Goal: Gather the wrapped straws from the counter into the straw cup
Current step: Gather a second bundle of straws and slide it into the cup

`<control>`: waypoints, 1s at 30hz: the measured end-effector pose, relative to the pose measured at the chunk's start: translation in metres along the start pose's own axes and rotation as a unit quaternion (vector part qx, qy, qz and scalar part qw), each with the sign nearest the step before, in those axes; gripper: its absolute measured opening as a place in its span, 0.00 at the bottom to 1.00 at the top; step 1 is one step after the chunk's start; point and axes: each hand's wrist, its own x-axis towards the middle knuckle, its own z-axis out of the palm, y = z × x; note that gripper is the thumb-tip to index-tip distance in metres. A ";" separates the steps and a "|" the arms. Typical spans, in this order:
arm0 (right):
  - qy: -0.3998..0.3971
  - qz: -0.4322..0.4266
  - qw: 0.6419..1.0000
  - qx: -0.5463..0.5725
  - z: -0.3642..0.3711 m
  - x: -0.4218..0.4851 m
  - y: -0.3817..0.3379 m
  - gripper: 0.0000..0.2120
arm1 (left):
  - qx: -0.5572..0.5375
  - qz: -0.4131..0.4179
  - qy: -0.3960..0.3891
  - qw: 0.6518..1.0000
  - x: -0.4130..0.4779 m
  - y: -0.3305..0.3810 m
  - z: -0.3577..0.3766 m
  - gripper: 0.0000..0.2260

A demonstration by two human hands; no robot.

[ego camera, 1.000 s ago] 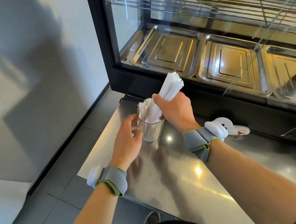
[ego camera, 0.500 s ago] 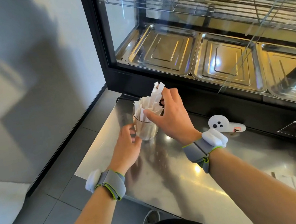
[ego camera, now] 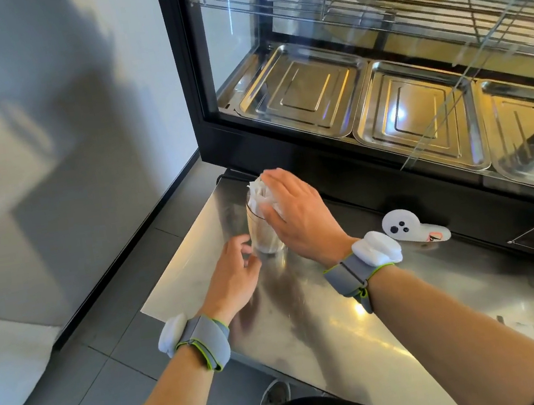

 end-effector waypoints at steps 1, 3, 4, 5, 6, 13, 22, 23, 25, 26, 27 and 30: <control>-0.014 -0.001 1.000 -0.014 0.004 -0.003 0.002 0.24 | 0.004 -0.002 -0.004 1.000 -0.001 -0.001 0.000 0.16; -0.033 0.002 0.999 -0.039 0.009 -0.007 0.005 0.26 | 0.008 -0.005 -0.008 1.000 -0.001 -0.001 -0.001 0.16; -0.037 0.005 0.998 -0.052 0.009 -0.008 0.007 0.27 | 0.011 -0.005 -0.011 1.000 -0.001 -0.001 -0.001 0.16; -0.041 0.006 0.997 -0.066 0.010 -0.008 0.008 0.28 | 0.014 -0.005 -0.011 1.000 -0.001 -0.001 -0.001 0.16; -0.044 0.003 0.996 -0.082 0.010 -0.007 0.009 0.29 | 0.016 -0.004 -0.010 1.000 -0.001 0.000 -0.002 0.16; -0.076 0.009 0.988 -0.137 0.012 -0.007 0.007 0.36 | 0.021 0.002 -0.029 0.999 -0.005 0.005 0.001 0.13; -0.080 -0.030 0.987 -0.136 0.008 -0.024 0.004 0.33 | 0.059 -0.016 -0.136 0.989 -0.011 0.005 0.015 0.10; -0.081 -0.021 0.988 -0.131 0.007 -0.025 0.006 0.33 | 0.060 -0.016 -0.144 0.988 -0.011 0.006 0.017 0.10; -0.062 -0.010 0.993 -0.100 0.004 -0.028 0.007 0.33 | 0.064 -0.014 -0.159 0.985 -0.011 0.007 0.020 0.09; -0.045 -0.002 0.996 -0.076 0.002 -0.032 0.008 0.33 | 0.068 -0.010 -0.166 0.984 -0.011 0.008 0.023 0.09; -0.028 0.008 0.998 -0.054 0.000 -0.036 0.011 0.32 | 0.069 -0.008 -0.171 0.983 -0.010 0.010 0.024 0.09; -0.007 0.063 0.998 -0.013 -0.003 -0.054 0.023 0.32 | 0.064 0.003 -0.177 0.982 -0.011 0.013 0.030 0.07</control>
